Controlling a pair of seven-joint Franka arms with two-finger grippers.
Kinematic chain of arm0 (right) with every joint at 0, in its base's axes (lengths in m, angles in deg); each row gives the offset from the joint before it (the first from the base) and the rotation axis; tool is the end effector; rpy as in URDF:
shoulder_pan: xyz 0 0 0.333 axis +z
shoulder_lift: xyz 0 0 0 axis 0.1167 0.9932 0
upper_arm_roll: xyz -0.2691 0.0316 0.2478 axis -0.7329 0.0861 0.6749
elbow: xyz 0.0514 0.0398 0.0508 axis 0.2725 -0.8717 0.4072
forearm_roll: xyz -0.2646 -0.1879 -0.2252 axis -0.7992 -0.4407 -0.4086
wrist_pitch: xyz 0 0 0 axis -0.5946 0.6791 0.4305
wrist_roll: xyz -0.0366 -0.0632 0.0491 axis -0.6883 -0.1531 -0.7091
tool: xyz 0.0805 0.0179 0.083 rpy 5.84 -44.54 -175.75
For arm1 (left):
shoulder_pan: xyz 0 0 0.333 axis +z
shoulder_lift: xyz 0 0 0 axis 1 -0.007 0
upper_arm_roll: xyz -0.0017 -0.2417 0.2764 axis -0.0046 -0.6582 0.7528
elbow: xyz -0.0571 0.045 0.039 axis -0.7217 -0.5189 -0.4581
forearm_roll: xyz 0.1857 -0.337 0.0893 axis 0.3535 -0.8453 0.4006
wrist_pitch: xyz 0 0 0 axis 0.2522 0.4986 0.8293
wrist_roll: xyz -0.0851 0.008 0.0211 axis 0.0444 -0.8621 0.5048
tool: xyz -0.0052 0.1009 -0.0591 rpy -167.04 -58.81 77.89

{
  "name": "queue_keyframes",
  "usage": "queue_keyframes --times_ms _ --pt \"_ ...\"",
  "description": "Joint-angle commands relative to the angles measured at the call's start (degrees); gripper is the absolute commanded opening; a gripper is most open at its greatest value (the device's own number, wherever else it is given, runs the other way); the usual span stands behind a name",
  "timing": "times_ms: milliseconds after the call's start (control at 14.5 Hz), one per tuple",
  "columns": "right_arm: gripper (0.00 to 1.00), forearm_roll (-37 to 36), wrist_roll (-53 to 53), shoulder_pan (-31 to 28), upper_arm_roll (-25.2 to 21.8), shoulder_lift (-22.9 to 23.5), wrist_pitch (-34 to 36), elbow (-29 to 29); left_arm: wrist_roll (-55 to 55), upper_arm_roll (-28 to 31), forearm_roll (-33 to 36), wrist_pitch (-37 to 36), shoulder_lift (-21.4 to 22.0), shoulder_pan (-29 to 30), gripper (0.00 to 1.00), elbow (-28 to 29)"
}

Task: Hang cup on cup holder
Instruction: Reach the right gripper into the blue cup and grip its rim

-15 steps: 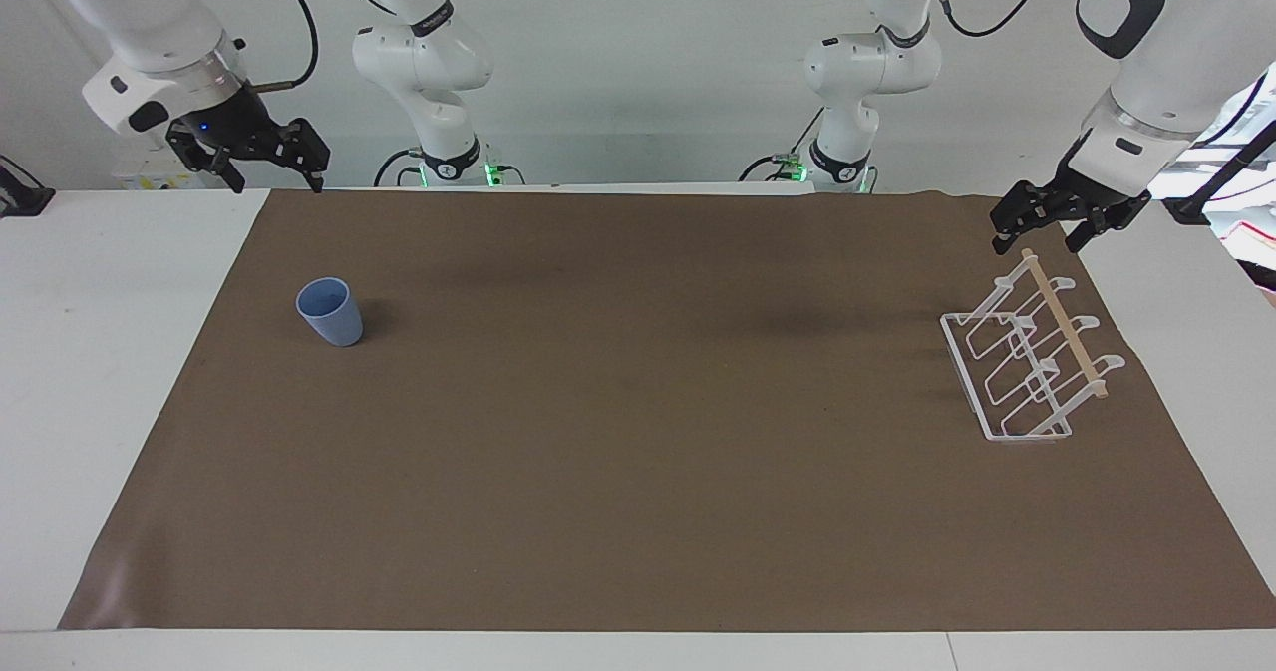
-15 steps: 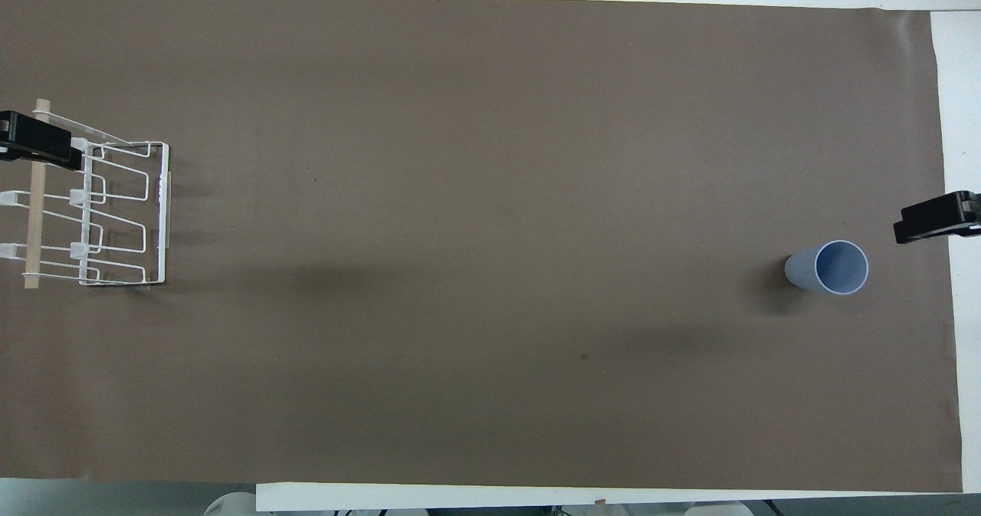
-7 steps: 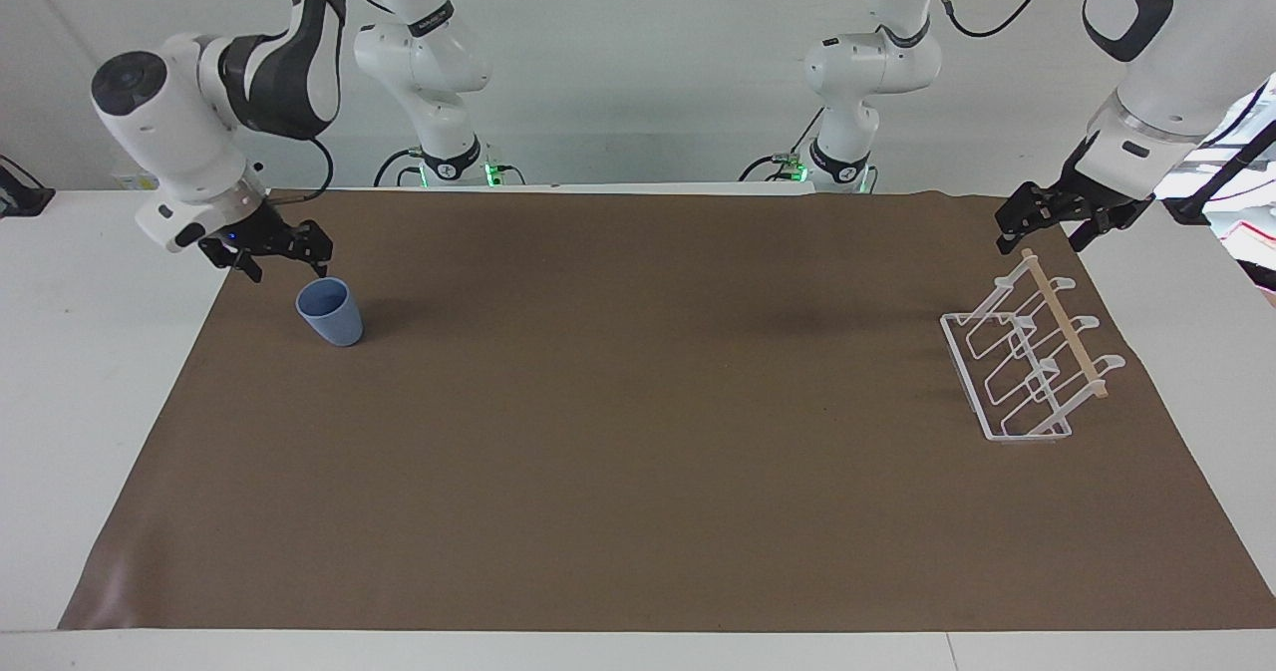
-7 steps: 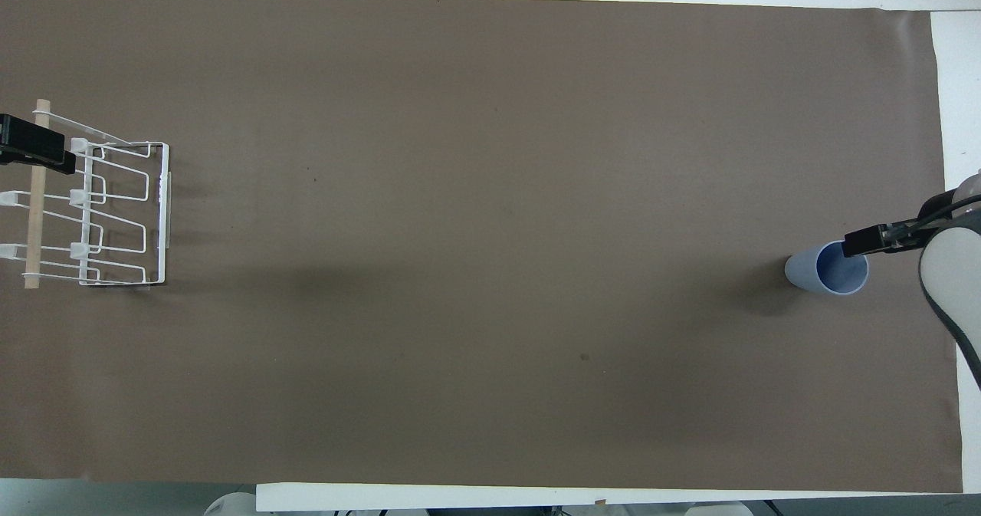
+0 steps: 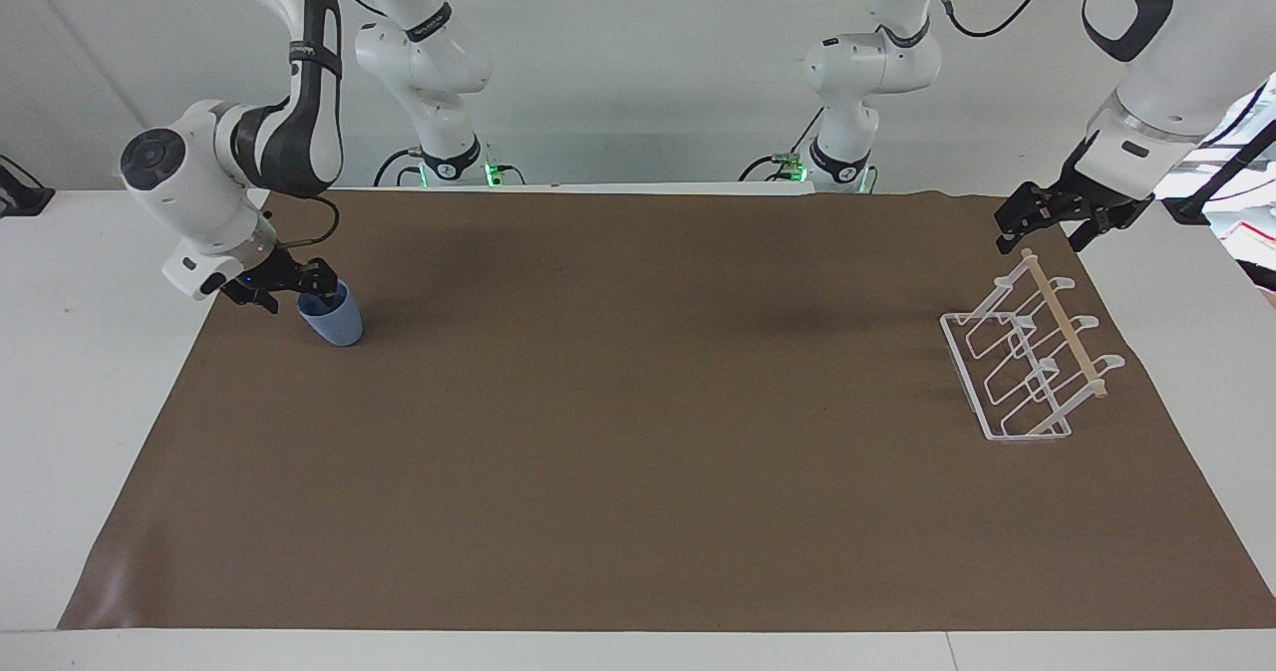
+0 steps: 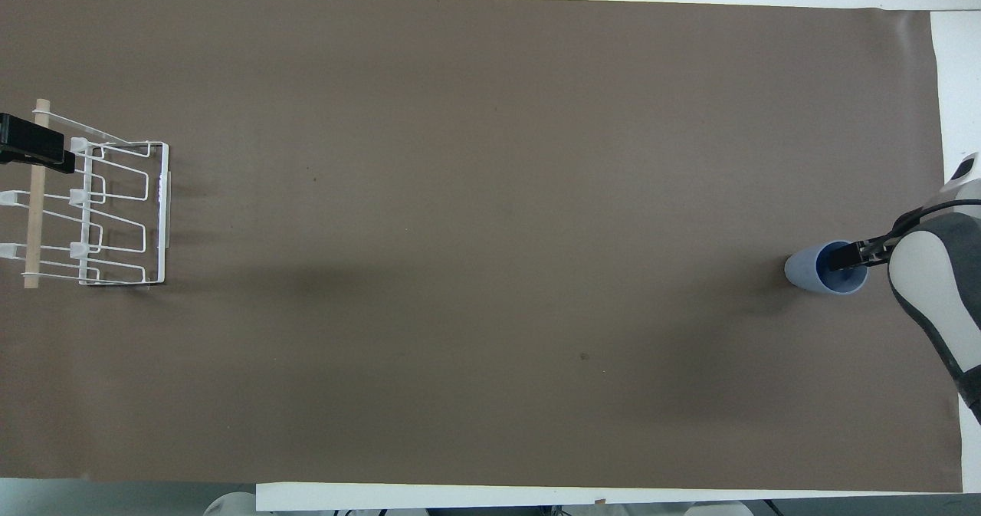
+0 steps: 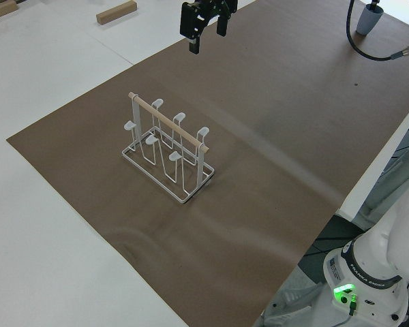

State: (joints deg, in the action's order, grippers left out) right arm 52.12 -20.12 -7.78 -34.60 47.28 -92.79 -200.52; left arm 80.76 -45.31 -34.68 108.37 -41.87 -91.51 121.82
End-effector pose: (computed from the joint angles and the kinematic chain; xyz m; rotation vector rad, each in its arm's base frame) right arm 0.4922 -0.1402 0.4116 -3.1092 -0.2488 0.2350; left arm 0.5586 -0.0301 0.6521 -3.1360 0.1091 0.0507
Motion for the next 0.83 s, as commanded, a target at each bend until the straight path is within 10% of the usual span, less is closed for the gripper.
queue_keyframes --times_ms 0,275,550,756 --pt "0.82 1.28 3.4 -1.07 0.4 -0.43 -3.11 -2.71 0.42 -0.03 -0.43 -0.54 0.79 0.24 1.0 0.76" --pt "0.53 1.28 3.93 -0.63 0.4 0.36 -5.05 -3.86 0.42 -0.03 -0.43 -0.45 0.79 0.24 1.0 0.76" --pt "0.01 1.11 8.74 -0.54 0.4 0.37 -5.14 -3.95 0.42 -0.03 -0.34 -0.63 0.79 0.24 1.0 0.76" --pt "0.0 1.11 9.37 -0.63 0.4 0.63 -3.74 -2.64 0.42 -0.03 -0.34 -0.54 0.88 0.24 1.0 0.76"
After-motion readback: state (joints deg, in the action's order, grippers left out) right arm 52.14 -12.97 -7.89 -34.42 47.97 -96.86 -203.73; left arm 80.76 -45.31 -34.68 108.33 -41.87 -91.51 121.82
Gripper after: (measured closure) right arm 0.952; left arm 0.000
